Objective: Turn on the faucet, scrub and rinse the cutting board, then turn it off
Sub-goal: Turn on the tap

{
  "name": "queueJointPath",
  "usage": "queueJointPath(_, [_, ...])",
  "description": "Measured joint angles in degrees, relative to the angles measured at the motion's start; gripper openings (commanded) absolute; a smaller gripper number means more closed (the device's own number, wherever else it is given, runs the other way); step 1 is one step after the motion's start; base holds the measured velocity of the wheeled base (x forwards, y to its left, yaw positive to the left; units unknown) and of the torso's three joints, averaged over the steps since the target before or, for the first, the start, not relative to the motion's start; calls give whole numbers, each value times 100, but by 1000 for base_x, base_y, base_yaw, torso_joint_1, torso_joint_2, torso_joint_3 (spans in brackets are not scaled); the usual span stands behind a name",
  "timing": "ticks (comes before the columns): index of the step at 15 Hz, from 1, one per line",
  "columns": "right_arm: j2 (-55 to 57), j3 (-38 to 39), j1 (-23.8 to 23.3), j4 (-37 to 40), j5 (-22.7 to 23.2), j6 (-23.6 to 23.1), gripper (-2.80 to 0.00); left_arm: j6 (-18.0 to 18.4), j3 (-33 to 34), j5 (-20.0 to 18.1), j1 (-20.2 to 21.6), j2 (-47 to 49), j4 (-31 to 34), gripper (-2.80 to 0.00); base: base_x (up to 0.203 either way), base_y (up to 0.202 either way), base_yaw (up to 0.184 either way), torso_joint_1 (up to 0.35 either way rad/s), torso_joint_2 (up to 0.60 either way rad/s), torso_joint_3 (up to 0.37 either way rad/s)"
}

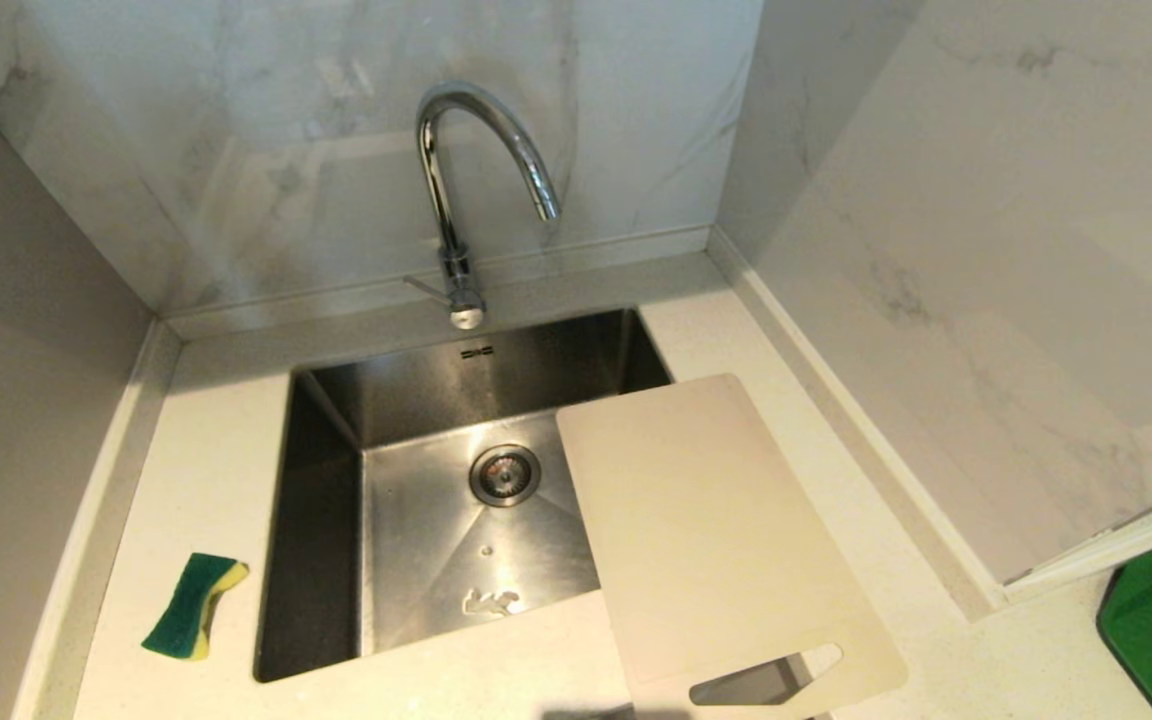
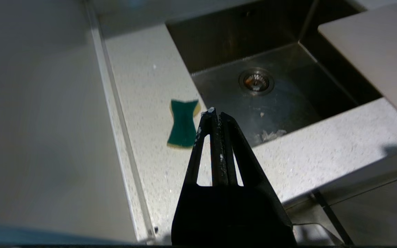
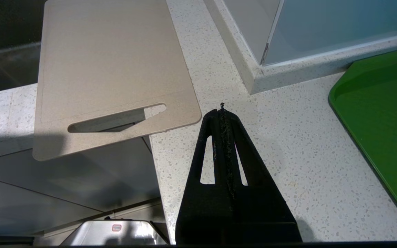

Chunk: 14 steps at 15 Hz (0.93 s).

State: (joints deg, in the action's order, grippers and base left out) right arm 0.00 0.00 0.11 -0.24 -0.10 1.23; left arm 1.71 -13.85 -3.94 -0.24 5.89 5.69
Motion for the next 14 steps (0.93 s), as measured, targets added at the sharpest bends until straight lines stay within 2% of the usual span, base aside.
queueJointPath(8, [0, 0, 0, 2, 2, 0, -280, 199, -3106, -39, -6, 2948, 74, -280, 0, 0, 0, 0, 0, 0])
queueJointPath(14, [0, 0, 2, 2, 2, 0, -280, 284, -4637, 22, -150, 4880, 78, -280, 0, 0, 0, 0, 0, 0])
